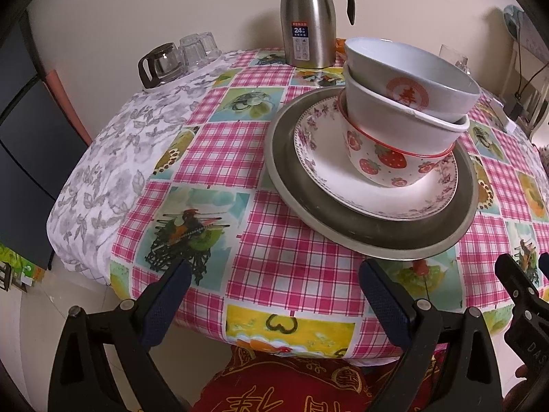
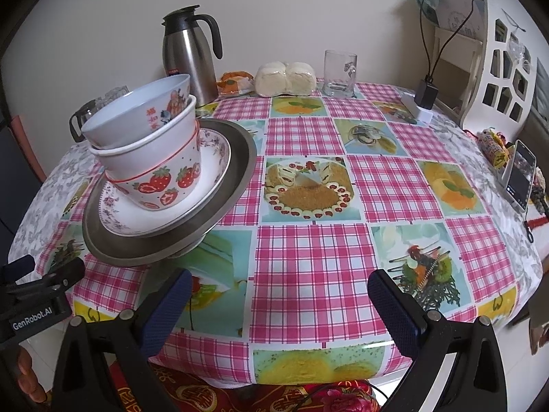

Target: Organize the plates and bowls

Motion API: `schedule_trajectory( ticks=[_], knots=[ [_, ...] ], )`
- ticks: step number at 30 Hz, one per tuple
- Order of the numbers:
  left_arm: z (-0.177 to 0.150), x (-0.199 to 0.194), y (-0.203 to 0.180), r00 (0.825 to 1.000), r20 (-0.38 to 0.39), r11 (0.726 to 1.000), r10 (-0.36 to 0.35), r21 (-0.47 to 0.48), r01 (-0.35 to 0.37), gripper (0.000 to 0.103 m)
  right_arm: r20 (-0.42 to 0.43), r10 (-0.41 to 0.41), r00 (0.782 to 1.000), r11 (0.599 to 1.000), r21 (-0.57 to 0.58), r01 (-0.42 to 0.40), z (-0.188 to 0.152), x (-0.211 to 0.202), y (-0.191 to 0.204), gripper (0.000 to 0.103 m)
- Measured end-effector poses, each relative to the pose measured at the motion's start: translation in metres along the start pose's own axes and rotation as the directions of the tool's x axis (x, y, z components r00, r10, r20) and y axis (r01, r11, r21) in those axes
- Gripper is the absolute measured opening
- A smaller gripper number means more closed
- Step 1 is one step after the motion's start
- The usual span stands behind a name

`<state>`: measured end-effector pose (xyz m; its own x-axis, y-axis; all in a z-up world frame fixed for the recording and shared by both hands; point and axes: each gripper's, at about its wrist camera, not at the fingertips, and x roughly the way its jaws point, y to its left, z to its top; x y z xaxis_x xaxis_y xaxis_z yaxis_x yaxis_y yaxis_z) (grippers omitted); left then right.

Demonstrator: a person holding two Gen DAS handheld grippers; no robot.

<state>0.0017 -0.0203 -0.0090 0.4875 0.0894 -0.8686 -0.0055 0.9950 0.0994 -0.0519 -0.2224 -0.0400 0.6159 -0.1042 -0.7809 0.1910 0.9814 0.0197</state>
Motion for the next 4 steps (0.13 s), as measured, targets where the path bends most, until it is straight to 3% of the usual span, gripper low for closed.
schedule_trajectory(
  ticks=[4],
  knots=[
    [0.0004,0.0027,0.0007,1.000,-0.011,1.000,-0.005,-0.002,0.005,0.098,-0.003,-0.002,1.000,1.000,0.001,0.002,0.0005,0.0014,0.0002,0.103]
  ],
)
